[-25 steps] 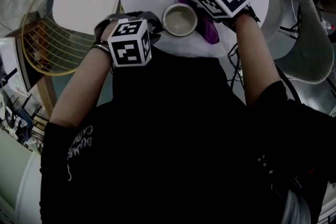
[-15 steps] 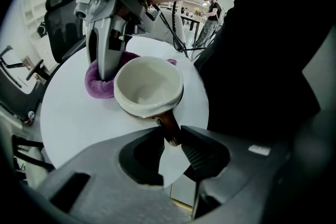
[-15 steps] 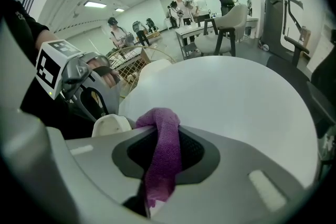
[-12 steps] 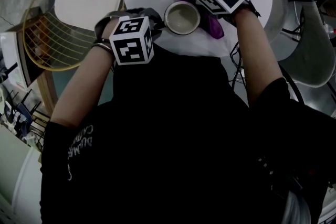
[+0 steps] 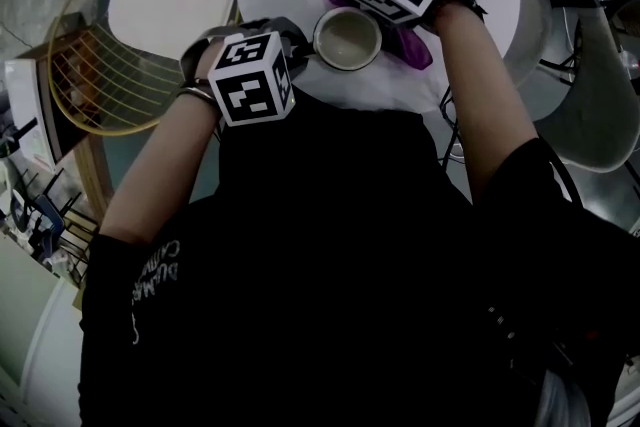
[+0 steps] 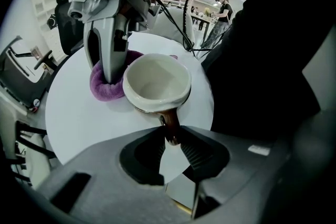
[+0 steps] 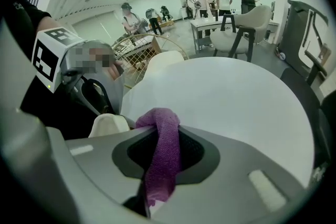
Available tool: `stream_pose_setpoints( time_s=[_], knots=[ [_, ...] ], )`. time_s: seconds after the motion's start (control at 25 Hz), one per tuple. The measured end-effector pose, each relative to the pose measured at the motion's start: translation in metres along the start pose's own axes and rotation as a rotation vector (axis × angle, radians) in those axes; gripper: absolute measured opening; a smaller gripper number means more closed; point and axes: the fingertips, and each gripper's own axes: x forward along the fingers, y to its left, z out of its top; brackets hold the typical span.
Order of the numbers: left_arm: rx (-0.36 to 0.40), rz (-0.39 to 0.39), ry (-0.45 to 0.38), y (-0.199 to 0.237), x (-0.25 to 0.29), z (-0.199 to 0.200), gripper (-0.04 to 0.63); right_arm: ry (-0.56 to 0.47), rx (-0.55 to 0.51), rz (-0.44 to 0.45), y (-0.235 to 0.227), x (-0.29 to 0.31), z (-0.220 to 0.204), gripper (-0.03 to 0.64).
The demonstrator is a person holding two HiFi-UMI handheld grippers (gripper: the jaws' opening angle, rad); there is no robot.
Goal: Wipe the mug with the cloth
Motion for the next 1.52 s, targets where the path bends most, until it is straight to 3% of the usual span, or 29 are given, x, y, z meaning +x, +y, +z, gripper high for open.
stream_pose_setpoints(
  time_s=[0.48,0.76,1.08,1.32,1.52],
  knots=[
    [-0.157,0.099,-0.006,0.015,-0.001,0.000,0.075,0.062,-0.192,0.051,0.016,0.010,0.012,0.081],
    [-0.238,0.133,-0.016,0.021,-0.003,0.002,0.072,0.024,-0.398,0.101,0.032,0.016,0.031,0.081],
    [-0.246,0.167,0.032,0.024,-0.003,-0.003,0.072,0.059,-0.648,0.144,0.045,0.017,0.042,0.078],
    [-0.275,0.164,0.053,0.025,-0.002,-0.002,0.072,0.090,-0.685,0.162,0.053,0.021,0.041,0.078],
    [-0.364,0.146,0.009,0.024,-0.004,0.001,0.074,0.098,-0.695,0.163,0.053,0.021,0.044,0.078]
  ],
)
